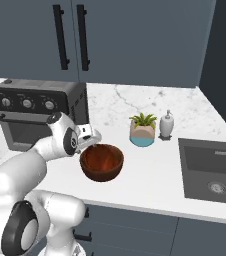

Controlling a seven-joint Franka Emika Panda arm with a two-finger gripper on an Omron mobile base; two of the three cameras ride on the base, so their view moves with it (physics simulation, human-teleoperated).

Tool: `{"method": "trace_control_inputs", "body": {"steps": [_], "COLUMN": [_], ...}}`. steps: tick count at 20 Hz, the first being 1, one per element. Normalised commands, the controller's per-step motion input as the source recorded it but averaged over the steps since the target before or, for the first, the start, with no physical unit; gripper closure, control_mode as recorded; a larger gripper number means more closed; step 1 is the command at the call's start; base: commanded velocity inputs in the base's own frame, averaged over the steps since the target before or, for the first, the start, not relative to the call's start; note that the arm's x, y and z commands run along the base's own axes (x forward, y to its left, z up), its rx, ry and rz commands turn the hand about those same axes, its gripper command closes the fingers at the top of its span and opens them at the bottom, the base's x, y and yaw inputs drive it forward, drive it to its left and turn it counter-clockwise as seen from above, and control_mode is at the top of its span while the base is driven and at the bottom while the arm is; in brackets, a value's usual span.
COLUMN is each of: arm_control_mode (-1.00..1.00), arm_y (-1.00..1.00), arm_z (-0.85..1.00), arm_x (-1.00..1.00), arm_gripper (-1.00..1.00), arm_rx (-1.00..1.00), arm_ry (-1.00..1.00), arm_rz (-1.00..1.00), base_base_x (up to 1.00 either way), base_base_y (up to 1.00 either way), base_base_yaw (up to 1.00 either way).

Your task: Pick up the bowls on the counter and stack them on top of one another in the open cabinet. Place the smaller bowl on top of the larger bowl.

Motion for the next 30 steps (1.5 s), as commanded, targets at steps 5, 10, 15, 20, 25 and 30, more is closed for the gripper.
{"method": "trace_control_inputs", "body": {"steps": [5, 10, 15, 20, 25, 30], "arm_control_mode": [-1.0, -1.0, -1.0, -1.0, -1.0, -1.0], "arm_y": [-0.49, -0.99, -0.85, -0.09, 0.1, -0.09], "arm_z": [0.4, 0.15, -0.04, -0.14, 0.0, -0.17], "arm_x": [-0.48, -0.54, -0.28, 0.03, 0.33, 0.11], "arm_gripper": [-1.0, -1.0, -1.0, -1.0, -1.0, -1.0], "arm_rx": [0.07, 0.31, 0.42, 0.26, 0.06, 0.0], "arm_ry": [-0.21, -0.05, 0.0, -0.03, 0.07, 0.13], "arm_rz": [-0.1, -0.23, -0.2, -0.14, -0.07, 0.0], "base_base_x": [0.0, 0.0, 0.0, 0.0, 0.0, 0.0], "base_base_y": [0.0, 0.0, 0.0, 0.0, 0.0, 0.0], "base_base_yaw": [0.0, 0.0, 0.0, 0.0, 0.0, 0.0]}}
